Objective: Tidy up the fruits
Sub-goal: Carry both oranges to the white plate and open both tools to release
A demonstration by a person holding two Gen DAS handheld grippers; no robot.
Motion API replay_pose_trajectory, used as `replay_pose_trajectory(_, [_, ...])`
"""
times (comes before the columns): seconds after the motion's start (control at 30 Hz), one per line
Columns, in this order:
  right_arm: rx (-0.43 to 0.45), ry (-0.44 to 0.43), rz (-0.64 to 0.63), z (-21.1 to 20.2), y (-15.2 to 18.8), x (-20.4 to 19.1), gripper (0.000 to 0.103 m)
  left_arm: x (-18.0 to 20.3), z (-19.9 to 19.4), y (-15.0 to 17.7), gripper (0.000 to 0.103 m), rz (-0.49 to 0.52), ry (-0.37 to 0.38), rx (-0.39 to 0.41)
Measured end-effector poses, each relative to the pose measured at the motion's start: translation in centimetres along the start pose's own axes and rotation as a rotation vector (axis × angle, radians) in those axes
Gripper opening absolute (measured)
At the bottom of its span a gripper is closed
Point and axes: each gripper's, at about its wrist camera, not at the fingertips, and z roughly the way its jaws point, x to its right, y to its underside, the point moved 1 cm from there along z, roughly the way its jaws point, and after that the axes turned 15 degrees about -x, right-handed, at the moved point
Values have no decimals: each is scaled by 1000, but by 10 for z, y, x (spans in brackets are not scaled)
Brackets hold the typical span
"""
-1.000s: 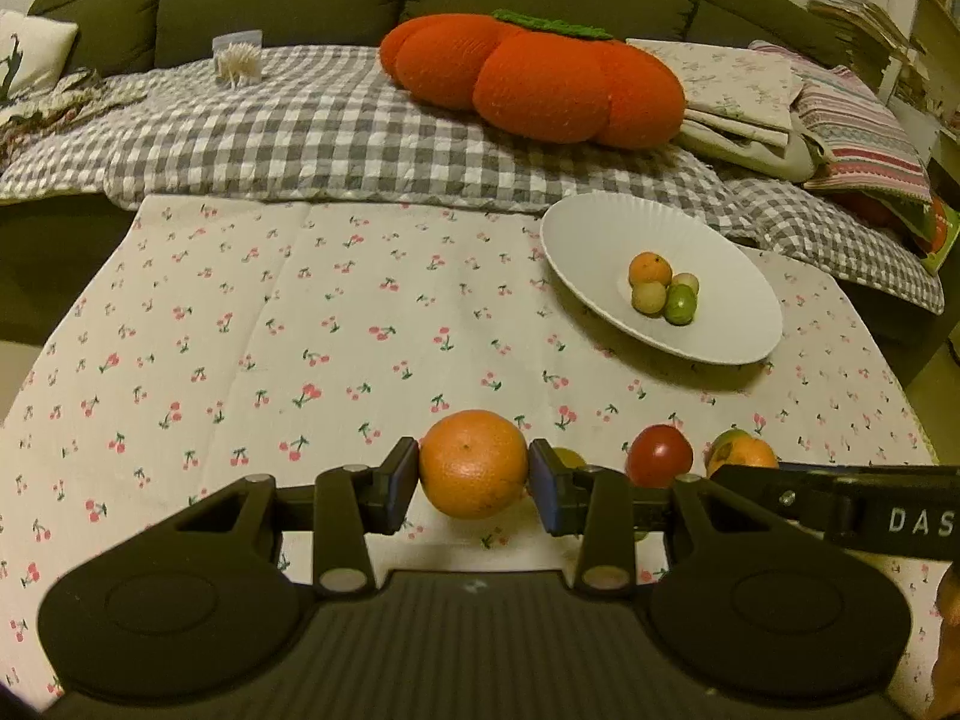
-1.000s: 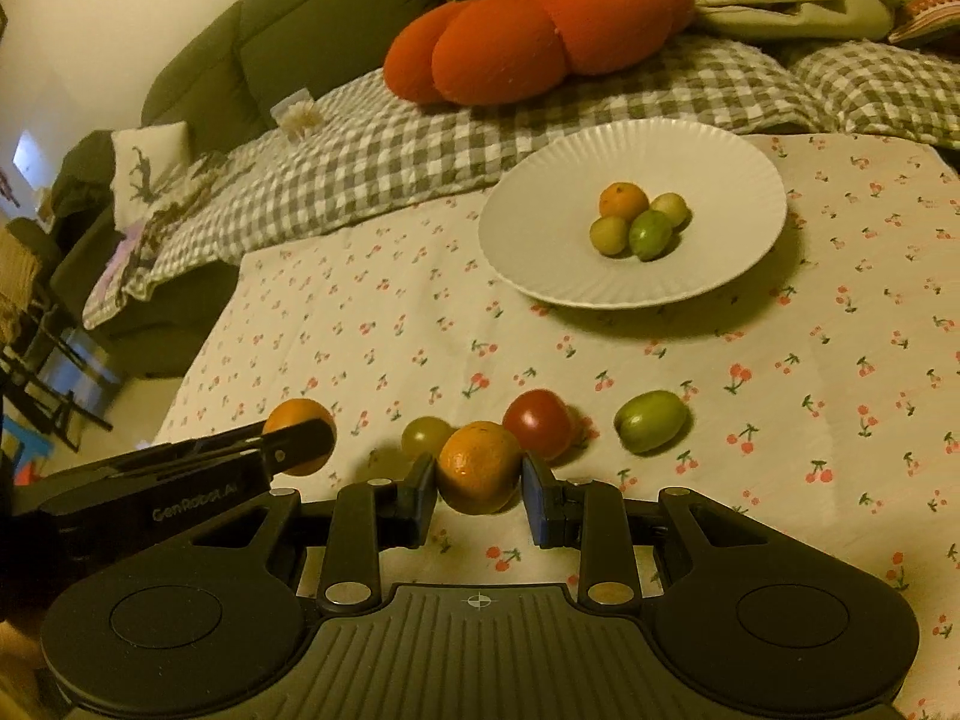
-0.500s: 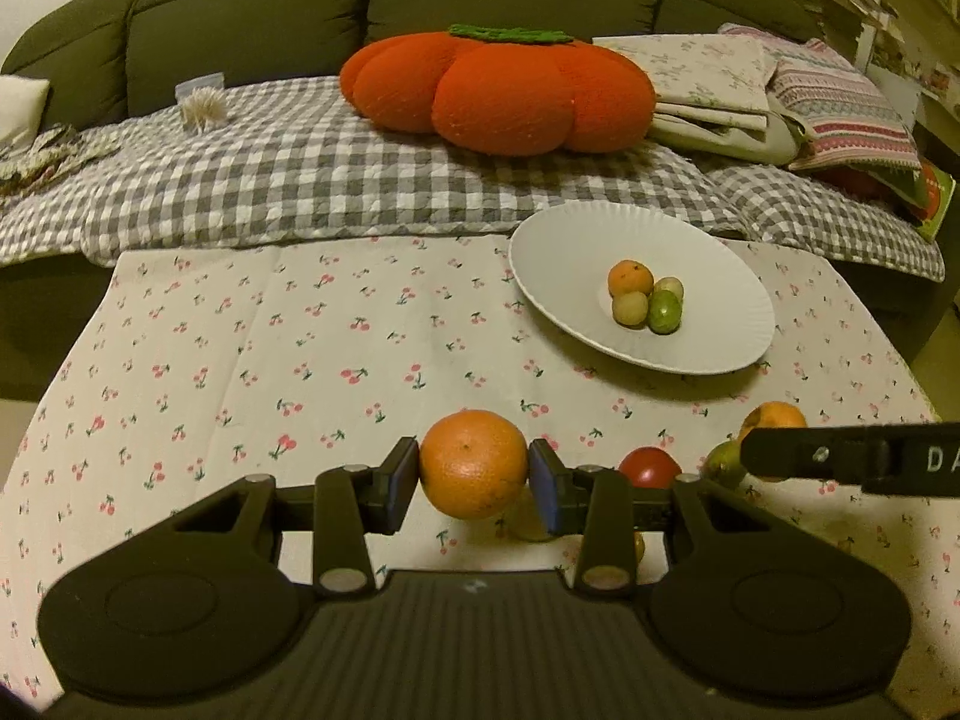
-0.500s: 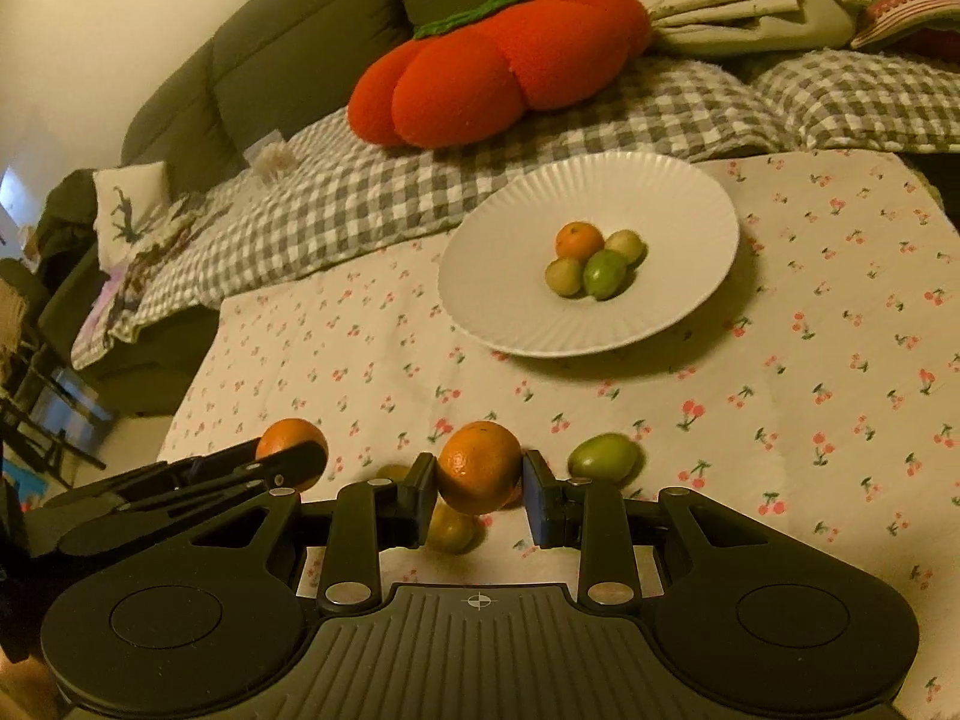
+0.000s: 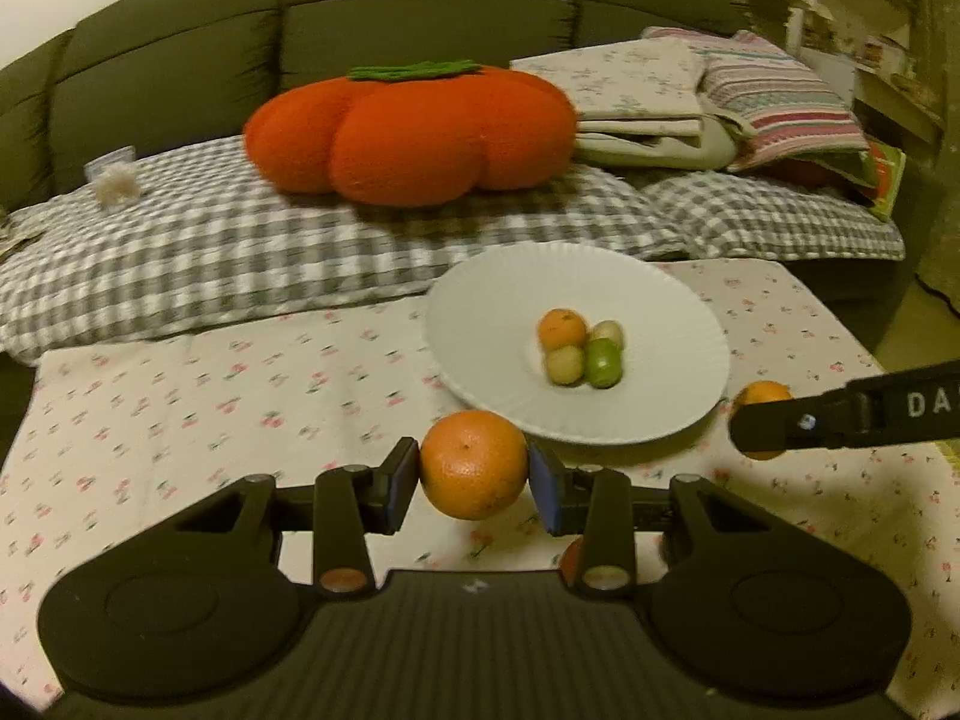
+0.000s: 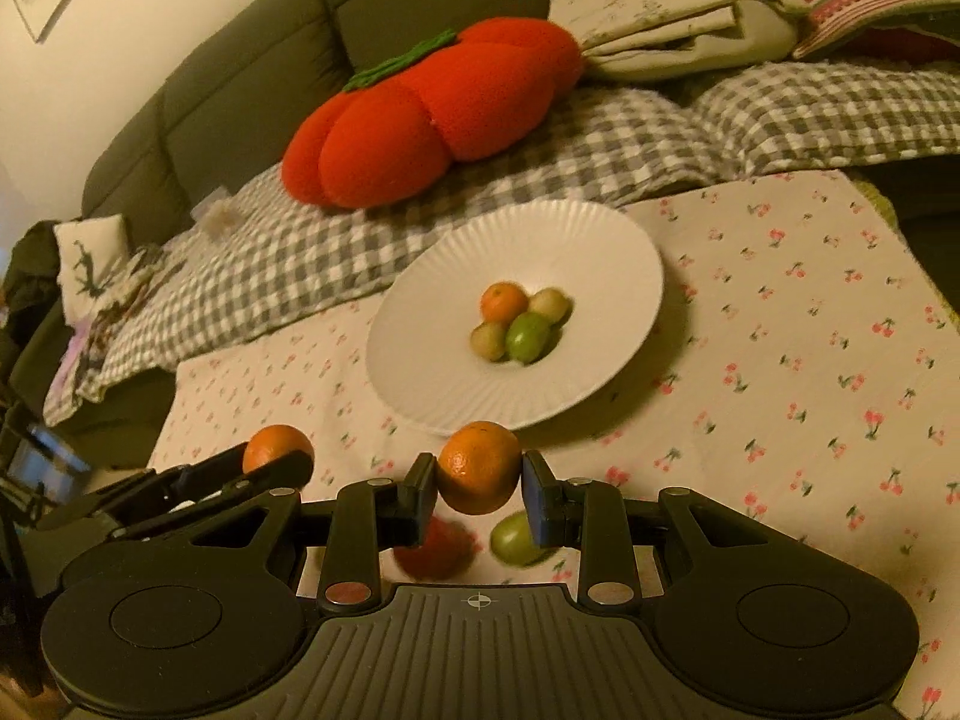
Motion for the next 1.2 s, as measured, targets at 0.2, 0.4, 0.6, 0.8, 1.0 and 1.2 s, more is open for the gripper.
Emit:
replay_pose_trajectory(0.2, [21,25,28,6,-15,10,29,11,16,-16,38,52,41,22])
replay_pose_trajectory(0.4, [42,46,55,17,-33,24,29,14,39,-28,38,71,60,20])
replay_pose_trajectory(0.6, [47,63,38,31,-41,29,29,18,52,-35,39,101,80,30])
replay_pose_trajectory(0.8, [55,88,1,41,-44,29,29,24,61,-35,39,132,83,35])
replay_pose_trajectory(1.0, [64,96,-45,48,-44,22,31,24,61,-36,43,144,84,34])
replay_pose_trajectory(1.2, [80,101,-26,43,-45,24,52,18,50,-37,62,112,87,58])
